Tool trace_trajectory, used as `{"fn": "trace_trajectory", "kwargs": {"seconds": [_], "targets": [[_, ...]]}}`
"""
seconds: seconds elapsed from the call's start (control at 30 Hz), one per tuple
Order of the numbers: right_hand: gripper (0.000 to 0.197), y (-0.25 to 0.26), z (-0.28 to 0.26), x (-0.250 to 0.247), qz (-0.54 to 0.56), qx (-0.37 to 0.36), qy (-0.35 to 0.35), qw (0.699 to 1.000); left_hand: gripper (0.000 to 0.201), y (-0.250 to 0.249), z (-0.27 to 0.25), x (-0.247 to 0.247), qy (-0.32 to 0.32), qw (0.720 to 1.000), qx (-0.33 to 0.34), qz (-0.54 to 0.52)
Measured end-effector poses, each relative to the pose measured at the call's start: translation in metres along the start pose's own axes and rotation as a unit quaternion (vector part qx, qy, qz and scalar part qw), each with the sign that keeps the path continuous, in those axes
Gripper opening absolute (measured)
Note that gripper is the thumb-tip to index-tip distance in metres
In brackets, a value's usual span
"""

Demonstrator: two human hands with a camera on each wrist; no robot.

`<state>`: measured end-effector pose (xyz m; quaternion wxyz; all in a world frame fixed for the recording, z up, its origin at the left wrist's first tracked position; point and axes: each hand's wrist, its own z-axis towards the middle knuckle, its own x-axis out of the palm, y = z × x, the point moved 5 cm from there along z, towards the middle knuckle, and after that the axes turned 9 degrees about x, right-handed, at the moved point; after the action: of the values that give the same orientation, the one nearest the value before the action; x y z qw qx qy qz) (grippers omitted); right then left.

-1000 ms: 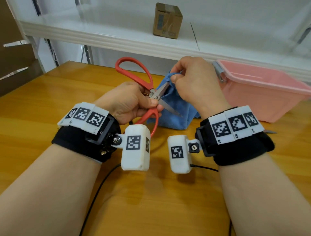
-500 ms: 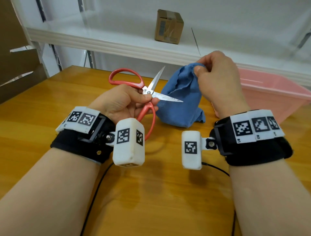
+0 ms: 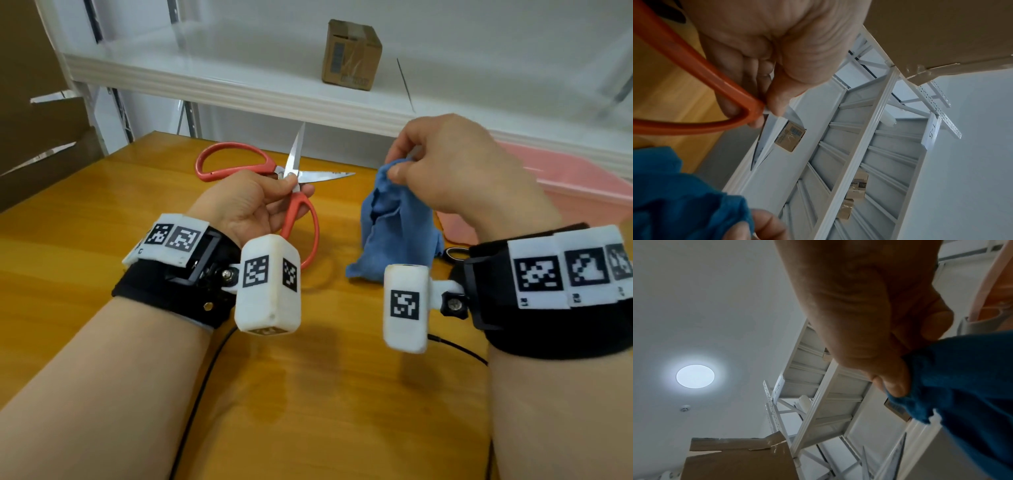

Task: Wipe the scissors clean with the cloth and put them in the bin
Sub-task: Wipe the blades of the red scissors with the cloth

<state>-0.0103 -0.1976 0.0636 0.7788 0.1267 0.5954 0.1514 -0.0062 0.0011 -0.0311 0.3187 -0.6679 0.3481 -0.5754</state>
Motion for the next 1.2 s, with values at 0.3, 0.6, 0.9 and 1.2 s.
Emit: {"fn": "trace_trajectory", "kwargs": {"seconds": [0.3,0.6,0.9,1.2], "targets": [[0.006,0.024,0.005,0.052,0.193,-0.003,0.026,0.981,0.009,0.003,0.007,0.002,-0.005,0.996,-0.001,-0.093],[0.005,0.028,0.002,0.065,0.271,-0.023,-0.074,0.959,0.008,0.008,0.004,0.009,0.014,0.997,-0.006,-0.081],[0.014,0.006,0.011,0.064,0.432,0.044,-0.061,0.899,0.016,0.012,0.003,0.012,0.069,0.996,-0.026,0.040],[0.017,-0.005,0.016,0.048,0.335,0.010,-0.116,0.935,0.016,-0.003,-0.001,0.000,0.057,0.971,0.008,0.234]]}}
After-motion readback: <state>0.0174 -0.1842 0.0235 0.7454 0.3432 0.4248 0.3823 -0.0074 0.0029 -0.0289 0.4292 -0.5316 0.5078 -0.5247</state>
